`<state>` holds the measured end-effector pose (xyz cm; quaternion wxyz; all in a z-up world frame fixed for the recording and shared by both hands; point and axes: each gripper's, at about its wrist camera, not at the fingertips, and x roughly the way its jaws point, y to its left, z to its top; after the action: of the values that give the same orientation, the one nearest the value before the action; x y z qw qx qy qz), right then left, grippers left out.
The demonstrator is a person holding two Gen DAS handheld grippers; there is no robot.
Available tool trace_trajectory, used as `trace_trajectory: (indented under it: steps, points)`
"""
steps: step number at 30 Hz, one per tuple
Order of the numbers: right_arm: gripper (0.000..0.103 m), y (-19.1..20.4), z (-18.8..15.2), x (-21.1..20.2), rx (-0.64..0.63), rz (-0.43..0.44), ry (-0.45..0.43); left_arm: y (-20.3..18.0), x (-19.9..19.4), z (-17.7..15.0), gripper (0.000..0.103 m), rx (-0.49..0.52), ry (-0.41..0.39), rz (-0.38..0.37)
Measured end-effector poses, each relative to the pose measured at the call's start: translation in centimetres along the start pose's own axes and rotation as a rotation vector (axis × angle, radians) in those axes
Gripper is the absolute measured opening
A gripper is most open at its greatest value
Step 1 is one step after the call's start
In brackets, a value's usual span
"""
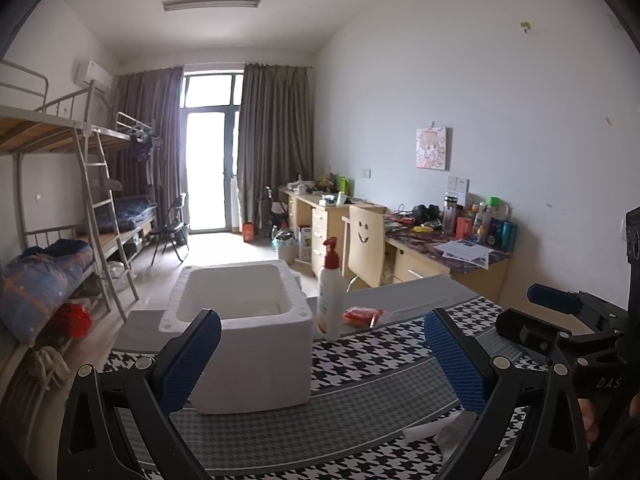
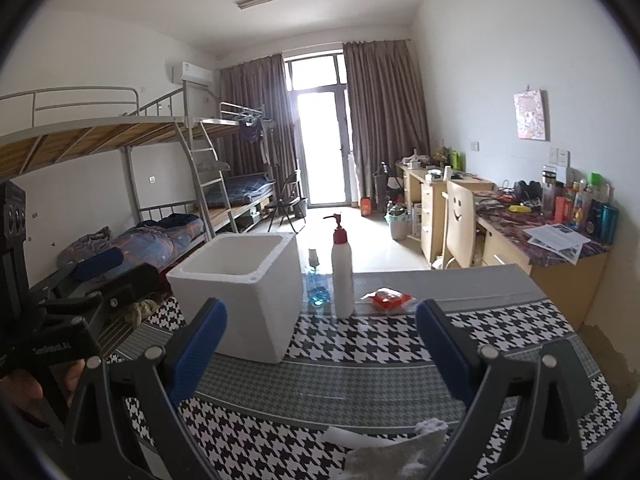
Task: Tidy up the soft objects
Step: 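Withdraw both tools from the box back toward the grey sock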
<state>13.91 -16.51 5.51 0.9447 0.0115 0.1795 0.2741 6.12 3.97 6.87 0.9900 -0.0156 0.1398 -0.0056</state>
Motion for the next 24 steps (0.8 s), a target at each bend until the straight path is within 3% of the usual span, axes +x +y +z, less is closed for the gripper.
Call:
trace_trajectory:
  steps: [24]
  points:
    - [0.097,-2.8,-3.9,-1.2,0.037,-0.093,0.037,-2.2,2.1,-3.0,0.102,0.017,0.058,-0.119]
